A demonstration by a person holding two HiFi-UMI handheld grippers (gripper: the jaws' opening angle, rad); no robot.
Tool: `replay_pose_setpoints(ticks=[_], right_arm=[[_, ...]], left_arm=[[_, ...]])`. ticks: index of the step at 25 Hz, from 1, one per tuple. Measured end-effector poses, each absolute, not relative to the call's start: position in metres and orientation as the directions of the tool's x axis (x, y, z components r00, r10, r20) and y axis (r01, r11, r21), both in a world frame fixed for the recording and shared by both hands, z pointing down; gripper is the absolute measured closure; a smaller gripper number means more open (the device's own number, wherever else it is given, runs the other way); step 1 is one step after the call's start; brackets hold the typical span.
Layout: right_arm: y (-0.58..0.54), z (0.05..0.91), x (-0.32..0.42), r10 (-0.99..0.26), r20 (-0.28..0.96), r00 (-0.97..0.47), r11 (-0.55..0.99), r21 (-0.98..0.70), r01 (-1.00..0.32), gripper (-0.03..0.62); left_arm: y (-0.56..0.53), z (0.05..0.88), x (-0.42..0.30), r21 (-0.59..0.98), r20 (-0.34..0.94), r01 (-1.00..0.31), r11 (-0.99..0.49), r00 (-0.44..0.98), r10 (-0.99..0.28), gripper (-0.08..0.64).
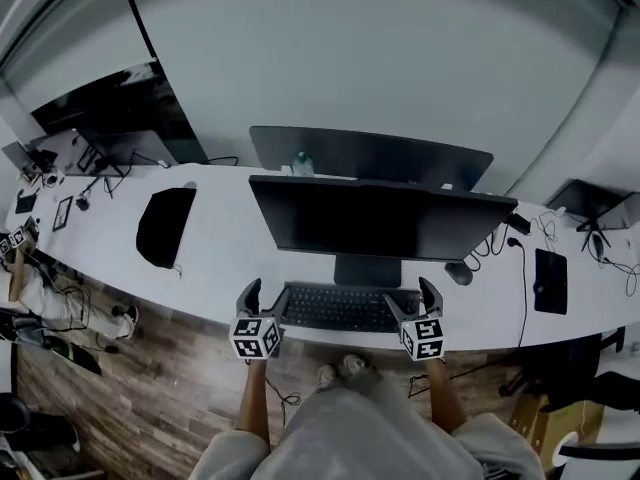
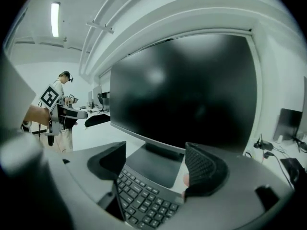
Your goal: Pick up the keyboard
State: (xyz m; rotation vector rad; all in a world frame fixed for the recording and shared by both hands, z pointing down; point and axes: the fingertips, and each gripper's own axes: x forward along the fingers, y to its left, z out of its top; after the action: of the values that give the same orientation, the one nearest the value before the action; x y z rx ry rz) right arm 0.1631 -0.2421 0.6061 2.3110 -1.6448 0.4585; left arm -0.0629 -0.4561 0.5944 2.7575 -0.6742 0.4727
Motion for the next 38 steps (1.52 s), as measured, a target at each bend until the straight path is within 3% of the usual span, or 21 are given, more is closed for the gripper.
replay_pose_setpoints(ticks=[14,38], right_arm=[[-0.147,0.628,0.166,-0.745,0.456,0.486,-0.53,0.036,-0.847,0.213],[-0.174,0.7,0.193,-0.742,0.572,0.348,-0.46,-0.058,-0.886,0.212]], left_arm=[[-0.435,0.628,-0.028,0.19,0.415,-0.323,-0.927,0.882,-0.222,0.255],[-0.446,0.696,-0.028,0.241,0.545,-0.44,-0.865,0.799,-0.254,0.253]])
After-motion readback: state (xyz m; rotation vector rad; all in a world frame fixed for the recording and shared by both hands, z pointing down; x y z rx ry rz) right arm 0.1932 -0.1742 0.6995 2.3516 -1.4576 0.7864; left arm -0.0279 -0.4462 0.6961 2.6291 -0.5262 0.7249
